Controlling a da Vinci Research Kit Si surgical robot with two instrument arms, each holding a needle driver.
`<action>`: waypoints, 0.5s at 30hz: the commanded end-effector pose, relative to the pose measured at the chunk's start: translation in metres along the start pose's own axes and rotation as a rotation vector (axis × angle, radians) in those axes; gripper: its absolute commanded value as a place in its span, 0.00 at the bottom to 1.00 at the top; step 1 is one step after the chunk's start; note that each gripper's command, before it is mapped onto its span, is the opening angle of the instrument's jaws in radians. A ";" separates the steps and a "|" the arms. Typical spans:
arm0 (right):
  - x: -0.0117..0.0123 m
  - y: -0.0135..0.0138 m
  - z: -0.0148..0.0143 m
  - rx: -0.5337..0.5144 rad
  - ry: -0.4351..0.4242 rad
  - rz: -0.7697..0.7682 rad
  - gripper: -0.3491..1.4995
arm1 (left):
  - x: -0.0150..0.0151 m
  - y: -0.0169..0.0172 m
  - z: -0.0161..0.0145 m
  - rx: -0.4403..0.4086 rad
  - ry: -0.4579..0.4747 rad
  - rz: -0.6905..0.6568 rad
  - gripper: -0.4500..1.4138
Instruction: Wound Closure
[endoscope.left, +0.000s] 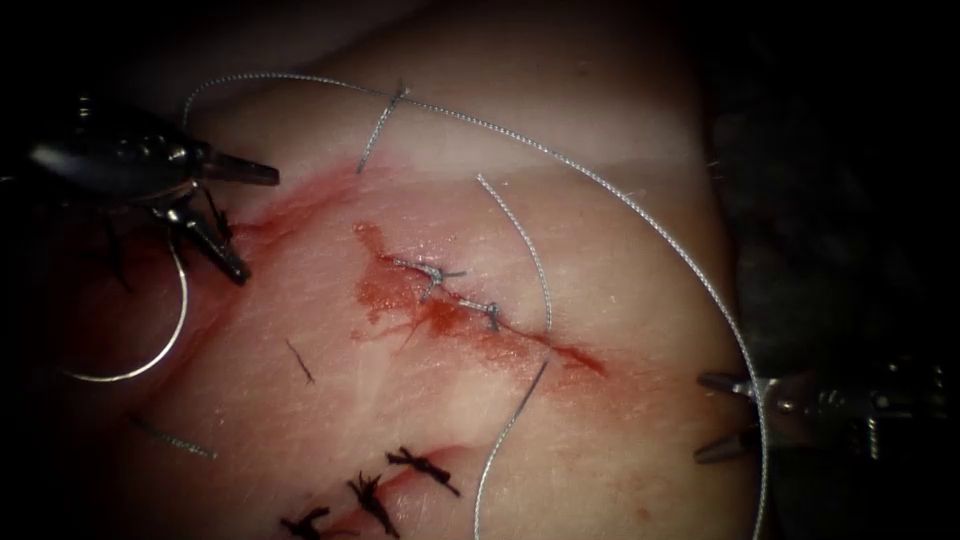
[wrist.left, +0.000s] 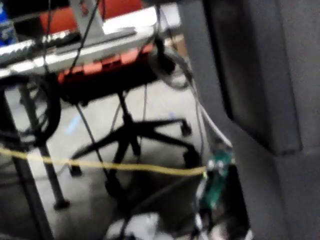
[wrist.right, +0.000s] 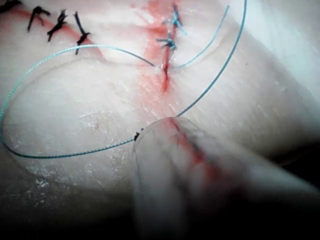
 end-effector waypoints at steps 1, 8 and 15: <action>0.0003 -0.0001 0.0009 0.000 -0.001 -0.001 0.68 | -0.0001 -0.0002 0.0007 0.000 -0.001 0.000 0.02; 0.0002 0.0000 0.0010 -0.009 0.001 0.029 0.69 | 0.0039 -0.0021 0.0079 0.125 0.000 0.274 0.78; 0.0001 0.0000 0.0011 -0.012 0.002 0.063 0.69 | 0.0085 -0.0048 0.0131 0.193 -0.102 0.553 0.95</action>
